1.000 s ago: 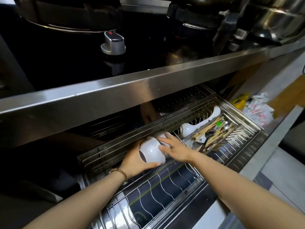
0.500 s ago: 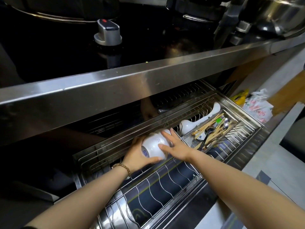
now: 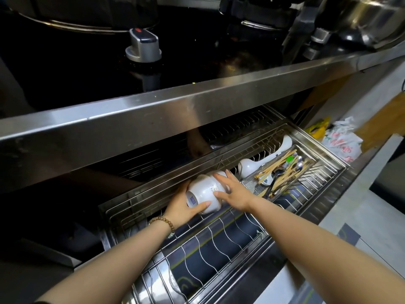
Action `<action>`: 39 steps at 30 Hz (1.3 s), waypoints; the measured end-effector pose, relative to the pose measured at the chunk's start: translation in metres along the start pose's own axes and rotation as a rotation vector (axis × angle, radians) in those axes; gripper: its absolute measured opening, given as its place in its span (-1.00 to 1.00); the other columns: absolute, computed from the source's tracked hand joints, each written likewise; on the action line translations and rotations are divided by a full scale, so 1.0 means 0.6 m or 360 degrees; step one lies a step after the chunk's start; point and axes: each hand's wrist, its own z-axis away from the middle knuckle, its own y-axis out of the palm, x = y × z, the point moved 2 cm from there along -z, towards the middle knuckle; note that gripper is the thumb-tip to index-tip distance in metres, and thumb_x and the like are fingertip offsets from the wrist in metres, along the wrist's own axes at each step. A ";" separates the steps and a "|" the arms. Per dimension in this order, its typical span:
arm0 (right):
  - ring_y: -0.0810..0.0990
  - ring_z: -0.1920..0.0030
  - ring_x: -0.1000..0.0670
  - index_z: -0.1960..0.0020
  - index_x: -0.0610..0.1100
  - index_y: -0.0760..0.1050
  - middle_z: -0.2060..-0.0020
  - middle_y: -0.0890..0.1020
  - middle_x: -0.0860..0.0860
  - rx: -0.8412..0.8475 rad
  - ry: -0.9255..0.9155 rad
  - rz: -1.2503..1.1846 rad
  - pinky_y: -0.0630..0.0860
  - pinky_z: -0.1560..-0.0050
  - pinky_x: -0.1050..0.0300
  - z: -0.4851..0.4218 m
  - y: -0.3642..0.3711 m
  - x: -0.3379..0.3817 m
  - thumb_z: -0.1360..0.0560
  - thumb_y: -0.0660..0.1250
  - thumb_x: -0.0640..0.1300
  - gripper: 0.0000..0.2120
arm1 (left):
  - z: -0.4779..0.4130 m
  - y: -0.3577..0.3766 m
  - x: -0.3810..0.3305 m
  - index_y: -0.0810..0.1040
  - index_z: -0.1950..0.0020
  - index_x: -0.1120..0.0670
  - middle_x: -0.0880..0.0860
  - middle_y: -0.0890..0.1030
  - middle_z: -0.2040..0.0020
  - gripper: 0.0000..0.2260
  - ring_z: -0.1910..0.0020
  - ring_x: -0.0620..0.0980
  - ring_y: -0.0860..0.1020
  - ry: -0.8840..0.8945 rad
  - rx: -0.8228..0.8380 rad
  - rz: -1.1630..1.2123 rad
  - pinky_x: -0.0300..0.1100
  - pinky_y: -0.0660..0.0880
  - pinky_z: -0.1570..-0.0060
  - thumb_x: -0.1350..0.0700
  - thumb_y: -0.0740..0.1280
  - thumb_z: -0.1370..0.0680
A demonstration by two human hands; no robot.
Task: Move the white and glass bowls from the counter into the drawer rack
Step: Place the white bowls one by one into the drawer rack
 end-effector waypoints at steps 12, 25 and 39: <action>0.00 -0.53 0.01 -0.51 0.03 0.10 -0.54 -0.02 0.05 -0.0266 -0.0239 -0.0175 0.10 -0.46 0.04 0.141 -0.068 0.097 -0.56 0.25 -0.02 -0.42 | 0.081 -0.056 -0.091 0.27 -0.43 0.14 0.09 0.41 -0.39 -0.35 -0.30 0.01 0.43 -0.0037 0.0064 -0.0280 -0.11 0.37 -0.31 -0.15 0.37 -0.46; -0.01 -0.44 0.36 -0.40 0.42 0.05 -0.48 0.00 0.37 -0.0560 -0.0774 -0.0192 0.04 -0.43 0.22 0.386 -0.166 0.307 -0.36 0.18 0.39 -0.35 | 0.336 -0.218 -0.464 0.33 -0.36 -0.15 -0.21 0.45 -0.30 -0.51 -0.27 -0.27 0.38 0.1195 -0.0265 -0.0773 -0.31 0.32 -0.22 -0.28 0.23 -0.47; 0.01 -0.49 0.23 -0.49 0.25 0.03 -0.52 0.01 0.27 -0.0331 -0.1533 -0.0245 0.08 -0.47 0.15 0.446 -0.094 0.745 -0.47 0.20 0.22 -0.35 | 0.602 -0.601 -0.599 0.18 -0.51 0.03 0.02 0.20 -0.52 -0.26 -0.51 0.00 0.12 0.1297 -0.1358 -0.1587 -0.03 0.02 -0.49 -0.33 0.13 -0.42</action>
